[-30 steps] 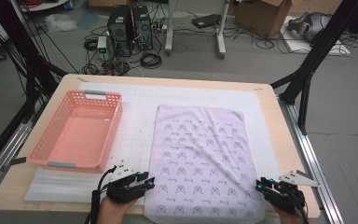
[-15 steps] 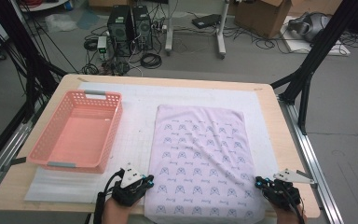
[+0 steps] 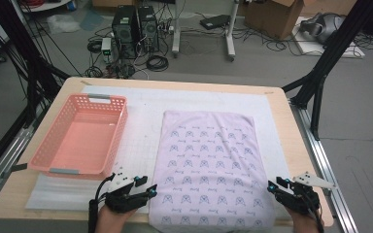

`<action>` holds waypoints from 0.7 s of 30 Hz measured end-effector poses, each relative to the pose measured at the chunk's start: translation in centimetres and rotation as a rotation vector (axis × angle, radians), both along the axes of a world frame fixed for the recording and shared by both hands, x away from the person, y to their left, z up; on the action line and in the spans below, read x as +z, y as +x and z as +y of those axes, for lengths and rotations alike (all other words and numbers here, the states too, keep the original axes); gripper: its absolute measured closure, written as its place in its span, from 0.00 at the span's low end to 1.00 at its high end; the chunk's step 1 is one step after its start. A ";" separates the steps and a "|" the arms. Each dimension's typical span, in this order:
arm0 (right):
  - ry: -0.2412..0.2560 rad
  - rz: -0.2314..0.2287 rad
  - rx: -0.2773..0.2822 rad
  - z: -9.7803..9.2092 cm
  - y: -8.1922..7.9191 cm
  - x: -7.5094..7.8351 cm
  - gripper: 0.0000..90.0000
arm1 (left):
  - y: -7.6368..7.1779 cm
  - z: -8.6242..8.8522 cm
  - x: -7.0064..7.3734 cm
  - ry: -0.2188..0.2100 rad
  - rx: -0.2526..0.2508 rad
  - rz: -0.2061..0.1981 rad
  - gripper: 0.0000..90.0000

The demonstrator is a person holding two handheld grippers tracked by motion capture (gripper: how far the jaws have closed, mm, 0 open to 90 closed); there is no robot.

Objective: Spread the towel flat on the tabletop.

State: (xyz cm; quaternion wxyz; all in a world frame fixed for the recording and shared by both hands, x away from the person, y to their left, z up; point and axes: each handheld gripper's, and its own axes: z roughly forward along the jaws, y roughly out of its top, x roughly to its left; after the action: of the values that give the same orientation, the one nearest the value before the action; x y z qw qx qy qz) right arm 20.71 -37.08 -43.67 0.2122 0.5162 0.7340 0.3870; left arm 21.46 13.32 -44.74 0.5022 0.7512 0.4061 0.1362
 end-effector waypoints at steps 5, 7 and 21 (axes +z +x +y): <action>0.022 -0.074 0.059 0.1 0.3 0.6 0.47 | 1.3 0.0 0.5 -0.041 -0.012 -0.047 0.43; 0.022 -0.098 0.082 0.0 0.1 0.7 0.43 | 1.6 -0.2 0.6 -0.057 -0.014 -0.059 0.40; 0.055 -0.159 0.119 -0.7 1.4 1.3 0.23 | 3.7 -0.3 1.5 -0.091 -0.001 -0.102 0.24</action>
State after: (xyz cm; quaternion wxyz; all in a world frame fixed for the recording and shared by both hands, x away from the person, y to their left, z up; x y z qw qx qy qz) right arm 22.09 -37.77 -42.38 0.2321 0.4448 0.7334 0.4587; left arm 25.16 12.99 -43.24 0.5560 0.7199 0.3853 0.1551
